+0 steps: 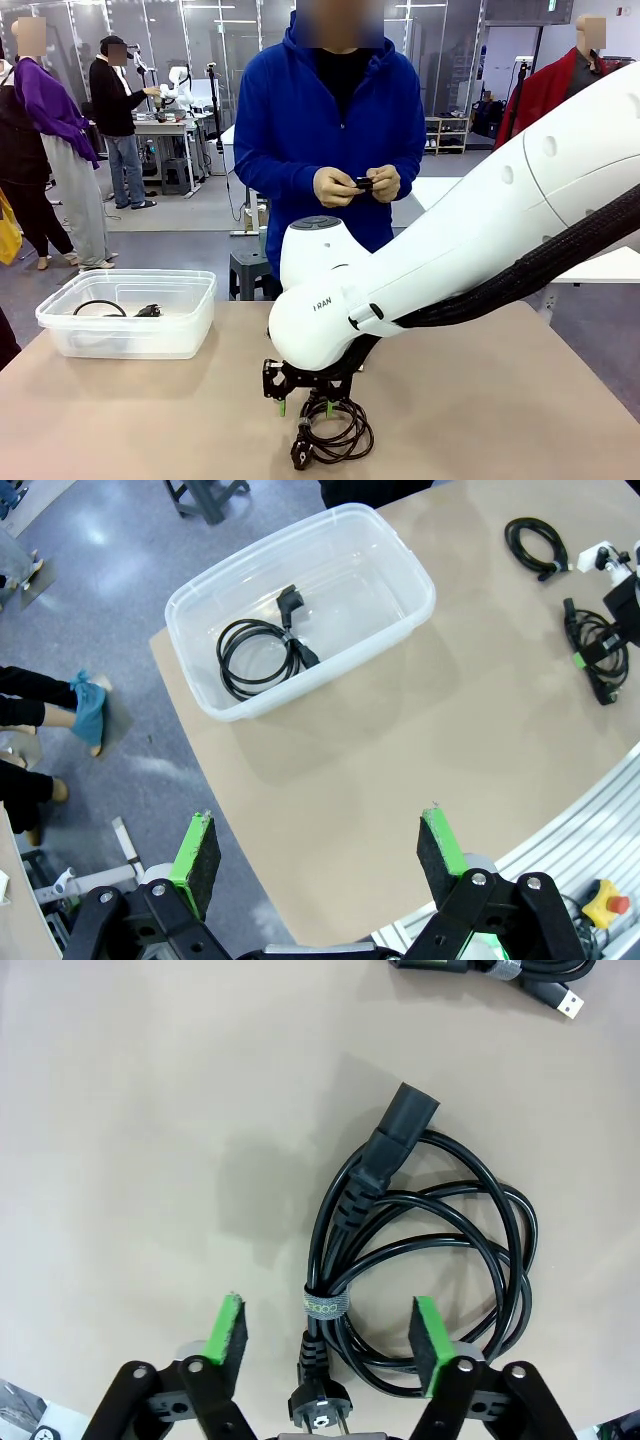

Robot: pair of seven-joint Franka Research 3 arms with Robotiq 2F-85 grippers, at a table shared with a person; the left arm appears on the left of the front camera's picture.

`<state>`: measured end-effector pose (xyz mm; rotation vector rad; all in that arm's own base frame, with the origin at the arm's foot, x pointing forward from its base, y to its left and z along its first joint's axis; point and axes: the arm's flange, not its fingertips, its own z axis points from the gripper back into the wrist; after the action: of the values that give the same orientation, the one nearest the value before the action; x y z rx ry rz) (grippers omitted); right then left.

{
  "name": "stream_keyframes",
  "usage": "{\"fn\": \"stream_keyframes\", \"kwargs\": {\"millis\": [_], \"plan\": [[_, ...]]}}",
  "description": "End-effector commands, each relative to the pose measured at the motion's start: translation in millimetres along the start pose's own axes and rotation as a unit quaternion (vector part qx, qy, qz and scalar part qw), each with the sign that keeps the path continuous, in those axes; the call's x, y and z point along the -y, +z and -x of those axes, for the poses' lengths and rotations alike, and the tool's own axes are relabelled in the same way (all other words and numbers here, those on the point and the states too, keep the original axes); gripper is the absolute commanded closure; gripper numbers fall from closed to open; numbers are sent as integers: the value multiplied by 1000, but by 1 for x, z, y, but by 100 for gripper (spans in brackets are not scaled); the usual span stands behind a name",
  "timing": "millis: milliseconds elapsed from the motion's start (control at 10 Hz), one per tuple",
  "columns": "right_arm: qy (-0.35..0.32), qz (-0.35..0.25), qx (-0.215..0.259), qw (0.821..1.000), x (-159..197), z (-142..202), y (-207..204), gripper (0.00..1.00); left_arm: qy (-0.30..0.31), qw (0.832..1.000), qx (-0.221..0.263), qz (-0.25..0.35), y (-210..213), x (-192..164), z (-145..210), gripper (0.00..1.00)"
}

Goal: Organize and store the cables.
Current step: Place the Power Cable into the Organizing box.

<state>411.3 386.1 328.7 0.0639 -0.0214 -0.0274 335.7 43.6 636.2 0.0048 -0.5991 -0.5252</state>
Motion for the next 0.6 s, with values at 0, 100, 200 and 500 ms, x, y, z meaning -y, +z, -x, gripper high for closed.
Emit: {"fn": "stream_keyframes", "kwargs": {"millis": [0, 100, 200, 500], "plan": [[-10, -1, 11, 1000, 1, 5, 5, 0, -3, 1000, 1, 0, 0, 0, 1, 0], [-9, -4, 9, 1000, 3, 5, 7, 0, -3, 1000, 1, 0, 0, 0, 1, 0], [-3, -5, 6, 1000, 5, 7, 10, 0, -3, 1000, 1, 0, 0, 0, 1, 0], [69, -8, -15, 997, 20, 10, 31, 0, -3, 1000, 1, 0, 0, 0, 1, 0]]}}
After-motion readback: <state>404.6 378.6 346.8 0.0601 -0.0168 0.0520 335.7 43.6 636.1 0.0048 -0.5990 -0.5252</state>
